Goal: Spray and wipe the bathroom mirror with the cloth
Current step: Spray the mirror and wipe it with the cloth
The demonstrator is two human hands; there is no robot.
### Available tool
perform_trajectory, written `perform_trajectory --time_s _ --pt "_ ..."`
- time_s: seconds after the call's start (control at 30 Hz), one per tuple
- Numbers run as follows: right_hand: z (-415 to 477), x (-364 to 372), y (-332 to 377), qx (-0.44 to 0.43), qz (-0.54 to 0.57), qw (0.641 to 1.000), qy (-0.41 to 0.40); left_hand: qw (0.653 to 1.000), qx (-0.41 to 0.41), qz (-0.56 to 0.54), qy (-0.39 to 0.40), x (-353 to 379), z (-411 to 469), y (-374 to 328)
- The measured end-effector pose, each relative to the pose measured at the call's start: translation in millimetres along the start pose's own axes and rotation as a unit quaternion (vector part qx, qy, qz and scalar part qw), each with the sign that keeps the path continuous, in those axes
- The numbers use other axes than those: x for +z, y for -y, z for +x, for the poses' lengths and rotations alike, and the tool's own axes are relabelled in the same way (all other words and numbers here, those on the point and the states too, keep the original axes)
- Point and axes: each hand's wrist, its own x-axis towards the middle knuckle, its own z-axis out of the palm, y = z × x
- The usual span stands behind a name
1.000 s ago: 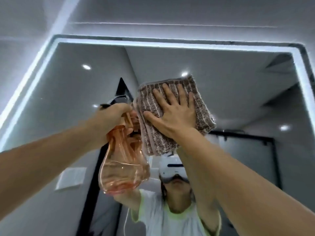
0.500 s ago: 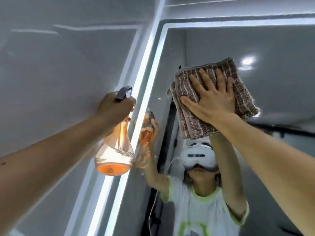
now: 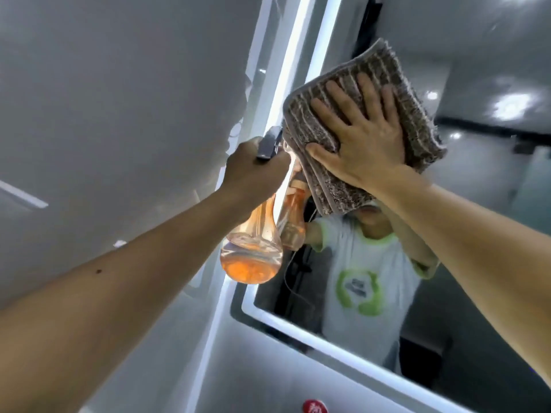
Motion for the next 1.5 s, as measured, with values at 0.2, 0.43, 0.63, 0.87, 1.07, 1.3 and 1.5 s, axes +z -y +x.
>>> perform_trajectory --time_s 0.2,0.43,0.63,0.87,1.07,1.3,1.5 --pt "-63 32 49 -0.043 0.04 0.998 -0.025 0.998 -0.048 0.044 -0.021 -8 -46 73" --pt "-163 76 105 -0.113 0.076 0.987 -0.087 0.994 -0.071 0.082 -0.009 -3 -106 133" --pt "-206 86 110 -0.138 0.085 0.983 -0.089 0.994 -0.071 0.088 0.004 12 -138 156" --pt "-240 89 99 -0.166 0.078 0.979 -0.085 0.992 -0.073 0.099 0.005 39 -170 166" --pt "-283 88 62 -0.202 0.065 0.973 -0.088 0.99 -0.039 0.123 0.054 74 -200 150" --pt "-345 64 -25 -0.207 0.056 0.977 -0.012 0.987 0.004 0.129 0.092 142 -248 113" --pt "-424 26 -156 -0.183 -0.004 0.983 0.018 0.989 0.007 0.085 0.122 235 -293 65"
